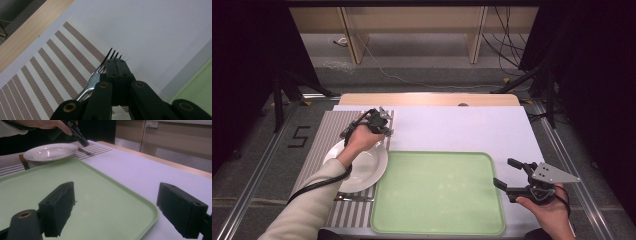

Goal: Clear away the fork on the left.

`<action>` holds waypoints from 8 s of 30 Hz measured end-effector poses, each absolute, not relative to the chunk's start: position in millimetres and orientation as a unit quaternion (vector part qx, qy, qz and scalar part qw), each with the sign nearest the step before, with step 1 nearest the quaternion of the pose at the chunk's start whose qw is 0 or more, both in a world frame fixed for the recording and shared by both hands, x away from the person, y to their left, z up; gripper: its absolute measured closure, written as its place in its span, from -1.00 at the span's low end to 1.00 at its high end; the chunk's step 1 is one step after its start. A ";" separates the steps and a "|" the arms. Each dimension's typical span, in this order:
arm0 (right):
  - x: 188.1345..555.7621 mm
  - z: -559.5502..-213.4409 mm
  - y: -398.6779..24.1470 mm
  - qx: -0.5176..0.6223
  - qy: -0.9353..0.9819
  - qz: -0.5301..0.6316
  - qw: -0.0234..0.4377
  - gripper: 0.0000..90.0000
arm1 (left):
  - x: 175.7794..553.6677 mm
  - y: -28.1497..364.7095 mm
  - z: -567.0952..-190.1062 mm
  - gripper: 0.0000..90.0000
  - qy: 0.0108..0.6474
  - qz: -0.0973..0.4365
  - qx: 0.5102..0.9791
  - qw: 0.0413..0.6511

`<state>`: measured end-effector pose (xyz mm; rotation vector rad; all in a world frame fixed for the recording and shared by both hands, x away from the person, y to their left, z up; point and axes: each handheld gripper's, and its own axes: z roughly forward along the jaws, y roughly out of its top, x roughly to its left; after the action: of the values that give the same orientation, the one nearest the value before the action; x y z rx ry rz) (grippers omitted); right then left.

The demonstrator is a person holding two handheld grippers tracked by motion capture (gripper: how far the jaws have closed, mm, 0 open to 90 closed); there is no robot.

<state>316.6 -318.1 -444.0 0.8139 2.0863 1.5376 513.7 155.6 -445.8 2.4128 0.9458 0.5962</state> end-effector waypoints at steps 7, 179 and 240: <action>316.4 -443.9 -318.0 0.293 0.751 0.553 0.211 -0.64 | 520.3 158.9 -455.6 0.99 0.354 0.213 0.885 0.213; 316.8 -444.7 -317.0 0.289 0.754 0.552 0.205 -0.64 | 565.8 213.4 -469.5 0.67 0.287 0.191 0.936 0.071; 317.0 -444.7 -316.5 0.290 0.754 0.552 0.207 -0.64 | 553.6 209.1 -433.4 0.71 0.289 0.244 0.921 0.095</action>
<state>317.0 -316.5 -444.7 0.8080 2.0996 1.5370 553.6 209.1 -433.4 2.7316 0.8556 0.7227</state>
